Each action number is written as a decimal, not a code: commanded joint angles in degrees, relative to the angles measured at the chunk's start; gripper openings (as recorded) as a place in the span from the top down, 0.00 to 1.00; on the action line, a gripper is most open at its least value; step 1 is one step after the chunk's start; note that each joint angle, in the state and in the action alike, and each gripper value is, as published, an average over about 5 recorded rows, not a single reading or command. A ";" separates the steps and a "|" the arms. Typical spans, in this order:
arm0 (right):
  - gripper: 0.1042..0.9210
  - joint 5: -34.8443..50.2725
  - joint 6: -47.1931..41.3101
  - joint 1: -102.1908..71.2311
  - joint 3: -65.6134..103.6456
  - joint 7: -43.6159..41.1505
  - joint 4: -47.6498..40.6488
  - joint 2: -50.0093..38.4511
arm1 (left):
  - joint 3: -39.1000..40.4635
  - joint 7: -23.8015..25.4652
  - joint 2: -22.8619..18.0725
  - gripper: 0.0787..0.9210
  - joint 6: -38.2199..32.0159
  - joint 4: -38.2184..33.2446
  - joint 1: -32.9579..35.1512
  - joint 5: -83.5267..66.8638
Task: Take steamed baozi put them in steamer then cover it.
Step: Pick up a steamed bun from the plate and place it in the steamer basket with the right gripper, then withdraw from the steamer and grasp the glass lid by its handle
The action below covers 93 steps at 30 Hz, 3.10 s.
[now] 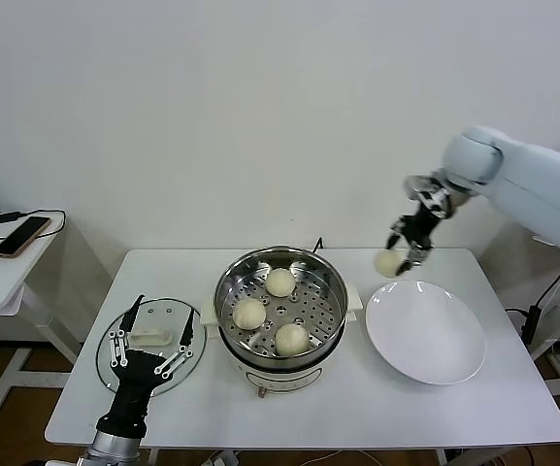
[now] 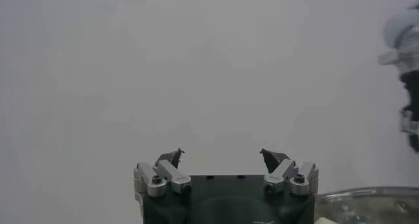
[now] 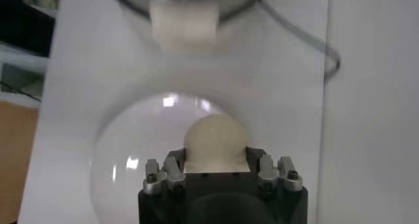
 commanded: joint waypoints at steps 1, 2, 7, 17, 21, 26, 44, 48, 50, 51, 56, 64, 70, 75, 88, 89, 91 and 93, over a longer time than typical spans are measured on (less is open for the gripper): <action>0.34 12.14 -4.66 9.06 -10.66 3.06 6.80 12.50 | 0.05 -0.11 0.01 0.12 -0.12 0.13 0.04 0.02; 0.34 12.27 -4.75 8.66 -10.87 3.55 6.60 13.56 | 0.04 -0.14 0.01 0.12 -0.16 0.19 0.04 0.02; 0.34 12.07 -5.23 6.23 -11.88 5.25 4.92 18.21 | -0.02 -0.31 -0.03 0.12 -0.30 0.27 -0.11 0.01; 0.35 9.04 -5.26 1.79 -13.23 6.16 1.37 21.32 | -0.54 -0.54 -0.08 0.12 -0.57 0.52 -0.16 -0.03; 0.35 7.61 -5.19 -0.07 -13.18 6.60 0.21 21.23 | -0.65 -0.61 -0.14 0.12 -0.58 0.50 -0.16 -0.03; 0.35 6.01 -5.10 -1.34 -13.08 6.47 -0.72 20.97 | -0.89 -0.65 -0.18 0.12 -0.60 0.40 -0.05 -0.05; 0.25 2.96 -4.36 -1.44 -12.51 6.19 -0.36 19.87 | -1.00 -0.68 -0.34 0.12 -0.55 0.59 -0.19 -0.05; 0.16 3.06 -4.25 -1.50 -11.20 6.47 0.45 19.30 | -0.94 -0.69 -0.44 0.12 -0.45 0.52 -0.23 -0.05; 0.13 3.28 -4.16 -1.47 -9.95 6.60 1.28 18.65 | -0.95 -0.69 -0.45 0.12 -0.41 0.49 -0.23 -0.04; 0.13 3.42 -4.04 -1.58 -8.95 6.74 1.68 18.14 | -0.97 -0.69 -0.43 0.12 -0.40 0.47 -0.22 -0.04; 0.12 7.55 -2.10 -4.48 2.68 12.48 3.88 13.47 | -1.14 -0.69 -0.25 0.12 -0.31 0.30 -0.24 -0.03; 0.12 16.03 13.01 -14.07 14.32 62.84 11.84 3.76 | -1.35 -0.76 0.11 0.12 -0.18 0.63 -0.77 1.32; 0.12 10.86 22.46 -29.70 30.10 91.52 15.09 -1.73 | -1.19 -0.94 -0.03 0.12 0.16 0.66 -1.34 3.81; 0.12 2.05 27.67 -48.65 48.21 105.19 14.67 -2.73 | -1.10 -1.64 -0.31 0.12 0.49 1.70 -3.08 8.46; 0.12 -8.05 32.50 -91.54 91.74 104.63 12.54 5.68 | -3.97 -7.21 0.42 0.12 6.39 13.11 -9.67 36.84; 0.12 -8.57 32.53 -93.84 93.68 103.94 12.84 6.79 | -4.40 -7.55 0.68 0.12 7.24 14.74 -10.25 41.17; 0.12 -9.40 32.54 -97.69 97.12 102.77 13.68 8.90 | -5.29 -7.94 1.41 0.12 8.88 17.86 -11.25 49.64; 0.12 -9.96 32.53 -101.44 100.25 101.51 14.82 11.00 | -6.24 -8.50 2.47 0.12 10.71 21.41 -12.19 57.45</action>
